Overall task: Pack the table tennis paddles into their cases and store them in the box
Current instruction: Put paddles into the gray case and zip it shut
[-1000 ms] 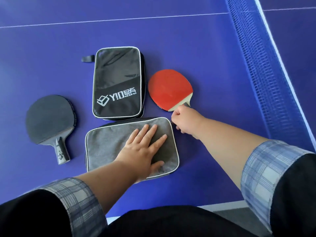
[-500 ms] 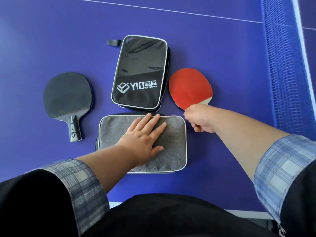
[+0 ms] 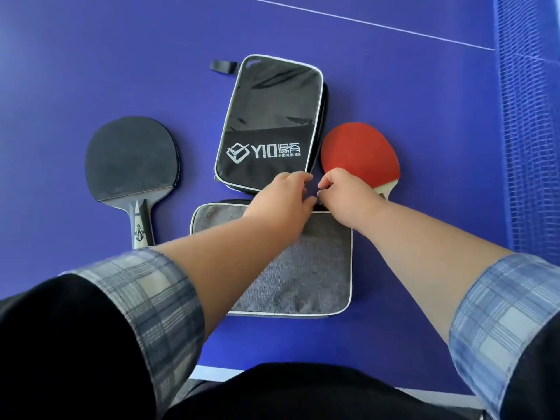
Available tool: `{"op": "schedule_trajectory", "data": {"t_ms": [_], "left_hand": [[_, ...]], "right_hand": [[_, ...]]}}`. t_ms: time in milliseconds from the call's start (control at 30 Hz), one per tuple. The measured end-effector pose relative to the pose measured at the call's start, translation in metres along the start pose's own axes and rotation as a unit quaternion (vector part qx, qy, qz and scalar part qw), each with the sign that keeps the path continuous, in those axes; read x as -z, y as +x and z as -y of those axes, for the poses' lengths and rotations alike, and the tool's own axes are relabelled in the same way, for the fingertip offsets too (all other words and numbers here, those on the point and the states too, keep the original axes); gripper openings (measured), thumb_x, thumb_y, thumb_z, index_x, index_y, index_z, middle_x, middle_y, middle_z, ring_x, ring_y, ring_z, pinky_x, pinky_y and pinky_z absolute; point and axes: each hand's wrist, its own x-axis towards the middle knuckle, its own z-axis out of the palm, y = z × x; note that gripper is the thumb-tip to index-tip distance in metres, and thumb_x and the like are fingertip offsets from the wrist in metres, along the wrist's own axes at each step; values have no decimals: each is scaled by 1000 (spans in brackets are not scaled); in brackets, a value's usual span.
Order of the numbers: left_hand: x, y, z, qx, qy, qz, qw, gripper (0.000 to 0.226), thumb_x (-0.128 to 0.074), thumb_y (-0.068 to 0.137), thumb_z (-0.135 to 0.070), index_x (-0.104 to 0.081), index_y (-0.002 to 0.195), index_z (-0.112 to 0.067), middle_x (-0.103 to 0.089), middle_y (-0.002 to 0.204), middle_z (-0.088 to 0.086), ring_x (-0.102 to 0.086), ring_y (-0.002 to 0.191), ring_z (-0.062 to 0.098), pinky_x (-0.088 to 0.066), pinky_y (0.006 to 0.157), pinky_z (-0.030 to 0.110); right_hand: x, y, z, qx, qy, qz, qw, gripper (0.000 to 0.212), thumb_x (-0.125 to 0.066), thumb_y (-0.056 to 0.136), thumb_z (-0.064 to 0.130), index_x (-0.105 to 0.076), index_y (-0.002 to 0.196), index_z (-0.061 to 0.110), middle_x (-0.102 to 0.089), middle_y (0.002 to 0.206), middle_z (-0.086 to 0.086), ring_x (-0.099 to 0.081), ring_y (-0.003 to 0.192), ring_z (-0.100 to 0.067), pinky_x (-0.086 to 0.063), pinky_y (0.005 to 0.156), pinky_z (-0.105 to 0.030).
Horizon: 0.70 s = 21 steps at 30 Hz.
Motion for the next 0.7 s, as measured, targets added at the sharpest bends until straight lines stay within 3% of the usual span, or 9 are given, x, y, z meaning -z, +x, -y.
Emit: {"op": "schedule_trajectory", "data": {"t_ms": [100,167,233,300,400,467,567,633,700], "left_hand": [[5,31,-19,-25,106,131,985,18,-54,91,-29,-61,104,-18,-61,88,-1,-64,90,26,-46,66,32],[7,43,-21,-49,162,174,970,19,-52,93,-24,-62,105,-13,-63,93,1,-63,91,26,-49,71,34],[7,50,-22,-63,215,185,957,25,-50,96,-25,-63,113,-13,-64,103,1,-58,87,23,-46,72,33],[5,52,-18,-73,226,175,955,26,-52,96,-35,-64,109,-17,-60,84,-5,-54,79,21,-39,65,30],[4,53,-11,-50,129,147,979,15,-62,89,-42,-65,94,-27,-58,77,-10,-58,80,20,-44,67,29],[9,52,-6,-66,118,157,978,10,-65,87,-38,-66,93,-30,-66,89,-7,-62,85,19,-50,73,31],[20,52,-3,-110,144,179,967,8,-65,89,-36,-68,95,-33,-69,98,-10,-63,91,17,-53,80,33],[25,53,0,-135,200,185,953,11,-61,93,-36,-69,99,-34,-67,103,-9,-62,95,19,-52,81,34],[27,53,2,-156,248,184,938,16,-56,95,-32,-69,104,-32,-65,108,-6,-62,96,23,-51,81,34]], "right_hand": [[-6,-5,-7,27,27,-37,999,5,-51,93,27,-52,98,29,-64,86,4,-57,72,-15,-33,55,-30],[-10,-6,-9,42,32,-38,998,9,-48,97,26,-50,105,28,-64,89,4,-57,71,-14,-32,53,-26],[-11,-7,-8,24,57,-36,997,19,-47,100,26,-52,118,24,-62,97,3,-55,80,-18,-31,57,-27],[-8,-11,-5,-10,91,-58,994,28,-46,99,22,-54,126,23,-59,105,4,-53,92,-18,-31,68,-24],[-17,-38,0,-7,38,-216,976,41,-49,91,15,-56,131,16,-58,130,-5,-51,121,-25,-32,94,-26],[-42,-66,4,1,-17,-268,963,53,-53,89,27,-48,141,16,-44,149,-9,-35,139,-28,-24,113,-37],[-87,-92,9,-52,-111,-144,982,89,-38,84,72,-12,156,25,-4,167,-5,1,152,-28,-8,120,-56],[-103,-92,2,-73,-138,-117,981,105,-25,75,87,2,157,26,4,167,-3,9,152,-29,-8,119,-61],[-106,-87,-1,-76,-140,-139,977,112,-22,71,92,3,157,24,1,167,-4,8,152,-30,-11,117,-64]]}}
